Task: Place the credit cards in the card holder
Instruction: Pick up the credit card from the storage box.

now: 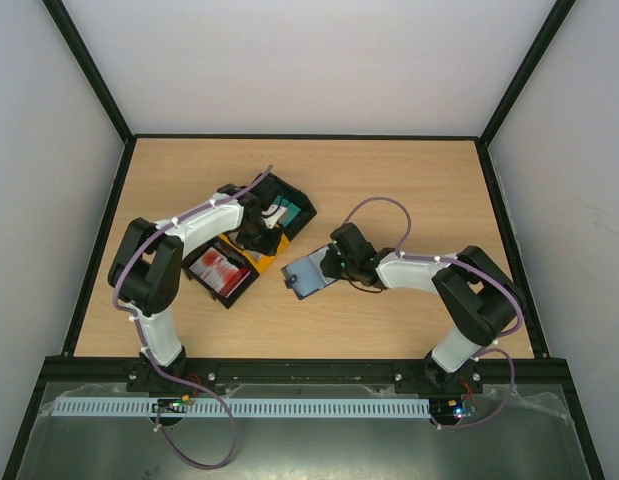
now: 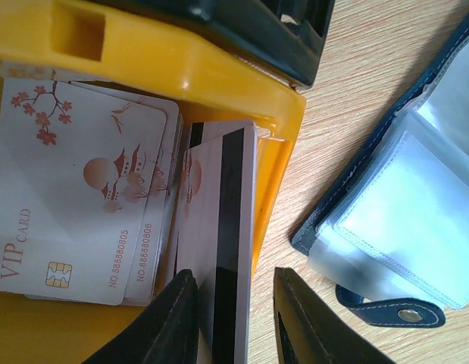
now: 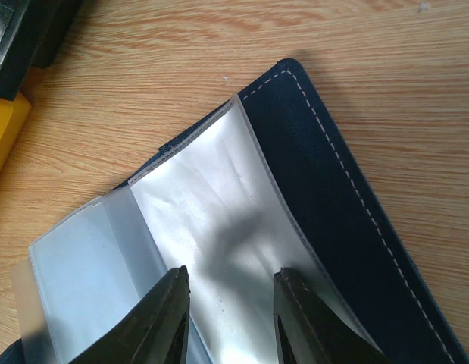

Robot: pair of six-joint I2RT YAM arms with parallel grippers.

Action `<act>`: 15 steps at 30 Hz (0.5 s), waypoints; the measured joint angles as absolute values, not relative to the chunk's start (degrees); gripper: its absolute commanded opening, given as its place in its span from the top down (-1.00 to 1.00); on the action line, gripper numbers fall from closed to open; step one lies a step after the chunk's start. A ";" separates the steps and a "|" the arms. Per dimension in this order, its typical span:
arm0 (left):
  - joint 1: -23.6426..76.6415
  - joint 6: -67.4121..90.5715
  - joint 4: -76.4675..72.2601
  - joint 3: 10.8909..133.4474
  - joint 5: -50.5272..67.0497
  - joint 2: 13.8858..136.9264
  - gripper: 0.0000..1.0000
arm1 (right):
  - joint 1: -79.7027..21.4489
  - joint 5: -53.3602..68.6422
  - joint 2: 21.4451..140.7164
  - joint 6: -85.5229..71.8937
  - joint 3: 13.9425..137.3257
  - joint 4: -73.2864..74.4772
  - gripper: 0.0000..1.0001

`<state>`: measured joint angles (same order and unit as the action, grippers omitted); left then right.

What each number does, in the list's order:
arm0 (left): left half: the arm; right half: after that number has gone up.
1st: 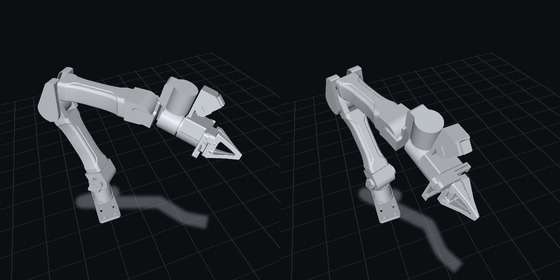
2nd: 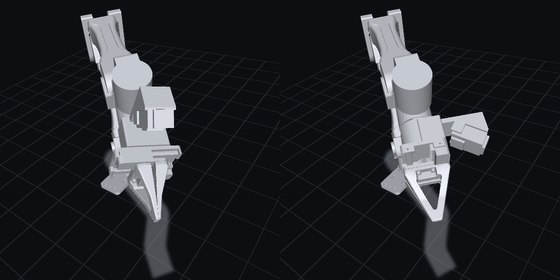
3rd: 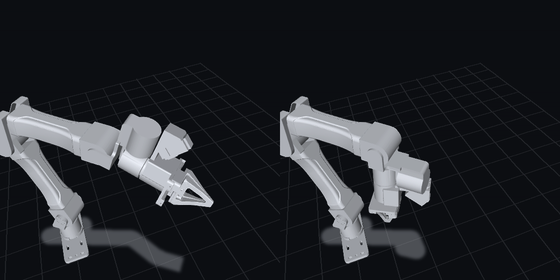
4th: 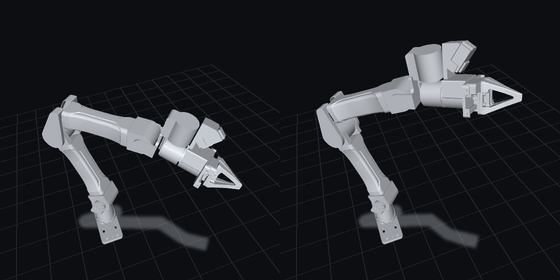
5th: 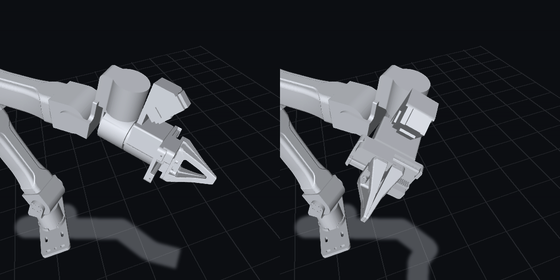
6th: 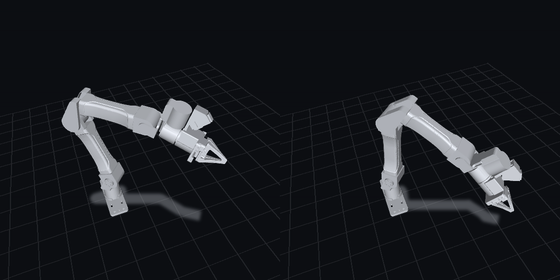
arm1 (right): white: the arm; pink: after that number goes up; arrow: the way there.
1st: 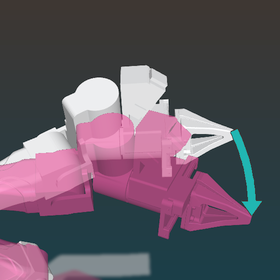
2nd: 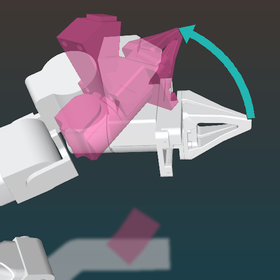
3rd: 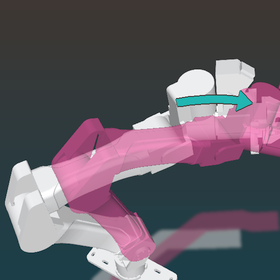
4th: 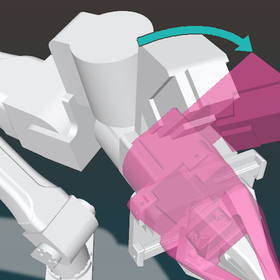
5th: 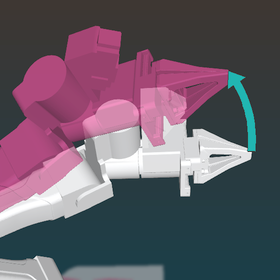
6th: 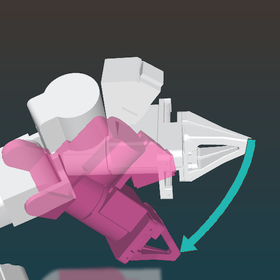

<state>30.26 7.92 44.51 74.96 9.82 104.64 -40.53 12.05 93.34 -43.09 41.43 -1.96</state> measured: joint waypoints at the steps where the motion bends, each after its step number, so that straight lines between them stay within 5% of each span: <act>1: 30.26 7.92 44.51 74.96 9.82 104.62 0.42 | -40.53 12.05 93.32 -43.09 41.43 -1.96 0.37; 15: 30.24 7.94 44.86 74.96 9.96 103.22 0.59 | -40.53 12.05 93.34 -43.09 41.43 -1.96 0.37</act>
